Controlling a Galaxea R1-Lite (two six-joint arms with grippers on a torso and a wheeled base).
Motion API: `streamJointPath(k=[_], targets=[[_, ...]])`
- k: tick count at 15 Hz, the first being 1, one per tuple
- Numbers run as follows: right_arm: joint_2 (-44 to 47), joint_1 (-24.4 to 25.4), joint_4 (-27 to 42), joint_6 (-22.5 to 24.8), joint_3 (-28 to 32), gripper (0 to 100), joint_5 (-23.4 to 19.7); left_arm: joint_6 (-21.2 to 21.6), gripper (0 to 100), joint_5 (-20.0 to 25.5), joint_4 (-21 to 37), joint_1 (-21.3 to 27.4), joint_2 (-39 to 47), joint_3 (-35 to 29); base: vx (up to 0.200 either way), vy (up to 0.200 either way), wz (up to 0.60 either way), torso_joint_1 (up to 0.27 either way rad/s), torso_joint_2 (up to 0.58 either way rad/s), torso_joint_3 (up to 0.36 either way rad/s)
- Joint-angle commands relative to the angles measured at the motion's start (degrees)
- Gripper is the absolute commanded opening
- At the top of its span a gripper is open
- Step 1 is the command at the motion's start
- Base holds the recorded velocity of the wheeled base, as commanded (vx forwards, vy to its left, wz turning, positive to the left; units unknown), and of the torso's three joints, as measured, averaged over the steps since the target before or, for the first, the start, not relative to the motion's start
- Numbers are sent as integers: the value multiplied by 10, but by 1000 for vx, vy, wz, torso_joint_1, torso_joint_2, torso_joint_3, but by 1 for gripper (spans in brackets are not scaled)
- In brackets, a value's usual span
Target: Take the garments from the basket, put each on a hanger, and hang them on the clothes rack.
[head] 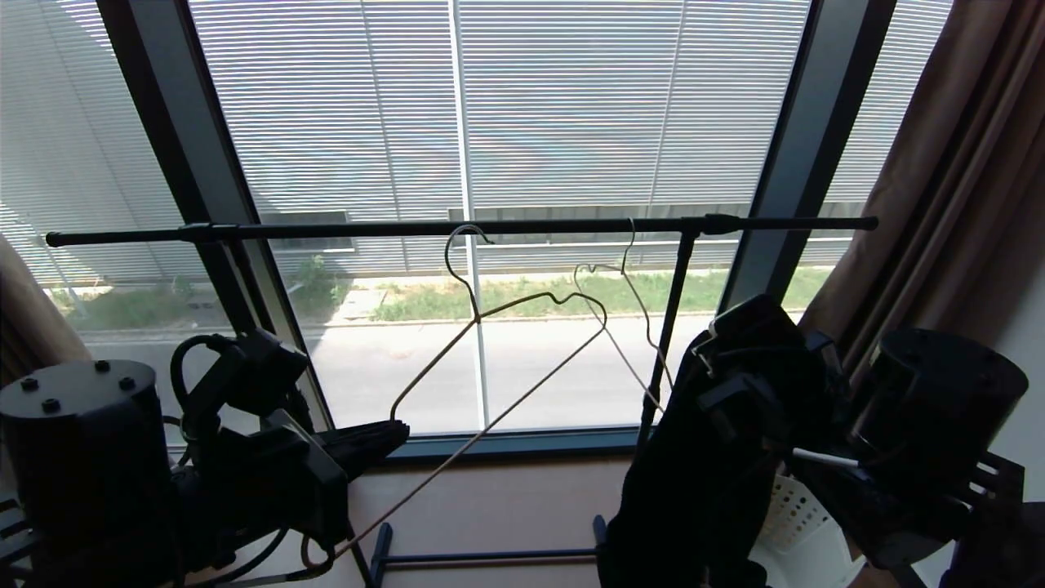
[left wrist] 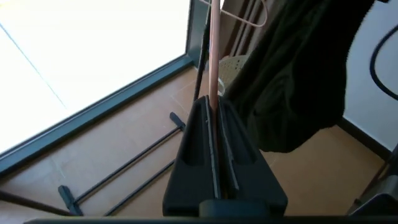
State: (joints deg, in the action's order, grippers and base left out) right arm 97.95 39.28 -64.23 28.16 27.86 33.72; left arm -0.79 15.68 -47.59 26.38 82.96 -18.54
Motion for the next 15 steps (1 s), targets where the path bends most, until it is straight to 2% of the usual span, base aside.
streamJointPath(k=[1,2,4,6,8,13,15], targets=[[37,-9,28,13,48,0,12,45,0,84,-90,-48,-12,111,0,0,0,0,0,0],[43,-13,47,14,69,0,12,56,0,115,-117,-55,-6,128,0,0,0,0,0,0],[52,-23,59,15,109,0,12,90,0,125,-146,-80,15,134,0,0,0,0,0,0],[64,-43,60,17,127,0,13,93,0,128,-157,-89,27,143,0,0,0,0,0,0],[72,-68,60,27,143,0,12,93,0,129,-175,-88,37,156,0,0,0,0,0,0],[78,-85,60,28,157,0,12,95,0,132,-268,-70,72,185,0,0,0,0,0,0],[91,-85,60,28,170,0,12,94,0,134,-272,-51,74,185,0,0,0,0,0,0]])
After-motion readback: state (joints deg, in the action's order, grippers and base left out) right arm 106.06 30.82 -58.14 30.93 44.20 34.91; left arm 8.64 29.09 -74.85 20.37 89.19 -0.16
